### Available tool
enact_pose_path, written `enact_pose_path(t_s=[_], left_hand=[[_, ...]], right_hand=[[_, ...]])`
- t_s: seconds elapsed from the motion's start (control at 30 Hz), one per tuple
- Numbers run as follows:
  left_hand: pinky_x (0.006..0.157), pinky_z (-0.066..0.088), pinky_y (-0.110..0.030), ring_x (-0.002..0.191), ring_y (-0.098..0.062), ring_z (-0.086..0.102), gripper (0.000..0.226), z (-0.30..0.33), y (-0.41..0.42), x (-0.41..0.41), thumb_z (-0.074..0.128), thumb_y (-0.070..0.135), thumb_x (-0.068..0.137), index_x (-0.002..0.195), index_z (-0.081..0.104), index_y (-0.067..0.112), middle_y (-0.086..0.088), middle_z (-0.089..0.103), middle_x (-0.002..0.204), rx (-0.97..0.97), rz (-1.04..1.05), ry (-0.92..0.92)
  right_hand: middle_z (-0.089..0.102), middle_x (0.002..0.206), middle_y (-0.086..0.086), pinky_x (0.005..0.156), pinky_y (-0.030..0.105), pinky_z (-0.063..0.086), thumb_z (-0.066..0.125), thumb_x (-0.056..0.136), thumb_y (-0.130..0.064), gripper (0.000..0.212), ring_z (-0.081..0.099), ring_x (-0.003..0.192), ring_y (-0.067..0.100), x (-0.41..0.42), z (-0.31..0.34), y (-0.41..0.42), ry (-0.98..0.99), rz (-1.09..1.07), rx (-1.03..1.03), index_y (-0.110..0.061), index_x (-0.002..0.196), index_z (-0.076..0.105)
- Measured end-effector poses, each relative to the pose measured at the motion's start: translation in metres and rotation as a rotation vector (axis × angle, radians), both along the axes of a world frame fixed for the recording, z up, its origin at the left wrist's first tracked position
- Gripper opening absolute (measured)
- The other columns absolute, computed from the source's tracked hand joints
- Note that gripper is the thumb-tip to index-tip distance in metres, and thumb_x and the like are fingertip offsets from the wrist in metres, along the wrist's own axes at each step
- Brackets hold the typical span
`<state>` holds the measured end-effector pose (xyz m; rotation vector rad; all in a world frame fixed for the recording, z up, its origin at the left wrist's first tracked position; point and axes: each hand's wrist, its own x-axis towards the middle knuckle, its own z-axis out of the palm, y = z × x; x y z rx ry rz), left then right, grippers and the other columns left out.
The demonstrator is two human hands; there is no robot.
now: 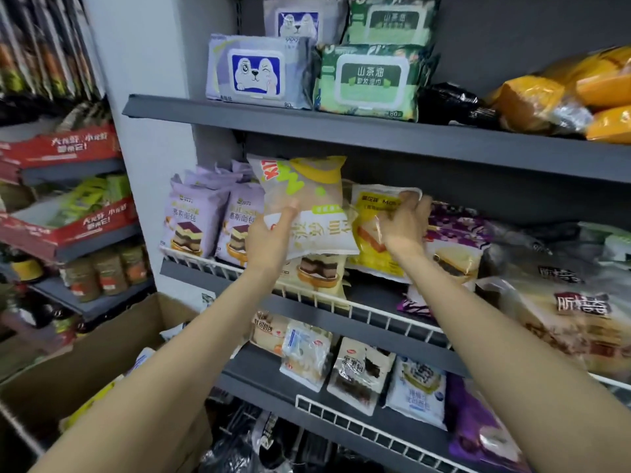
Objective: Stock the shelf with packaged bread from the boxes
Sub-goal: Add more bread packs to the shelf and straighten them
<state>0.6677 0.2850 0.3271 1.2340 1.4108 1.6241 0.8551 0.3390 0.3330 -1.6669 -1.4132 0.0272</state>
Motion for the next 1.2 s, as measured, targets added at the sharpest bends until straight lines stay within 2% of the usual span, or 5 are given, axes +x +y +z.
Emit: enact_pose_path(t_s=[0.23, 0.43, 0.87, 1.07, 1.2], left_hand=[[0.062, 0.033, -0.014, 0.071, 0.004, 0.042, 0.02, -0.006, 0.0, -0.001, 0.054, 0.043, 0.092, 0.08, 0.046, 0.028, 0.016, 0.046, 0.08, 0.013, -0.079, 0.035], [0.06, 0.036, -0.009, 0.072, 0.001, 0.05, 0.023, -0.001, -0.007, -0.003, 0.053, 0.038, 0.093, 0.071, 0.05, 0.032, 0.018, 0.052, 0.075, 0.035, -0.156, 0.068], [0.075, 0.044, -0.028, 0.086, -0.017, 0.062, 0.059, 0.001, -0.038, 0.011, 0.063, 0.058, 0.076, 0.1, 0.069, 0.004, -0.002, 0.068, 0.092, -0.035, -0.137, 0.194], [0.073, 0.041, -0.028, 0.085, -0.021, 0.065, 0.071, 0.019, -0.08, 0.027, 0.064, 0.072, 0.052, 0.092, 0.071, 0.013, -0.008, 0.071, 0.092, -0.007, -0.245, 0.583], [0.073, 0.043, -0.021, 0.089, -0.009, 0.061, 0.069, 0.027, -0.112, 0.062, 0.075, 0.062, 0.053, 0.102, 0.065, 0.015, 0.002, 0.066, 0.095, 0.061, -0.272, 0.511]], right_hand=[[-0.016, 0.155, 0.022, 0.119, 0.042, -0.005, 0.045, 0.084, -0.067, 0.104, -0.013, 0.145, 0.036, 0.014, -0.008, 0.015, -0.764, -0.077, -0.351, 0.0, 0.149, -0.001], [0.014, 0.157, 0.013, 0.12, 0.04, -0.002, 0.037, 0.092, -0.056, 0.084, 0.007, 0.146, 0.03, 0.009, -0.017, 0.016, -0.898, -0.072, -0.6, -0.003, 0.15, 0.008], [0.038, 0.146, 0.012, 0.107, 0.043, 0.037, 0.048, 0.096, -0.029, 0.053, 0.04, 0.133, 0.031, 0.019, 0.01, -0.023, 0.154, 0.362, -0.027, -0.018, 0.145, 0.031], [0.034, 0.151, -0.002, 0.113, 0.043, 0.032, 0.071, 0.056, -0.068, 0.106, 0.032, 0.139, 0.017, 0.049, 0.036, -0.11, -0.06, 0.768, -0.24, -0.035, 0.146, 0.025], [0.07, 0.108, -0.009, 0.093, 0.04, 0.052, 0.08, 0.06, -0.051, 0.061, 0.066, 0.1, 0.008, 0.087, 0.039, -0.161, 0.133, 0.806, -0.163, -0.028, 0.113, 0.062]])
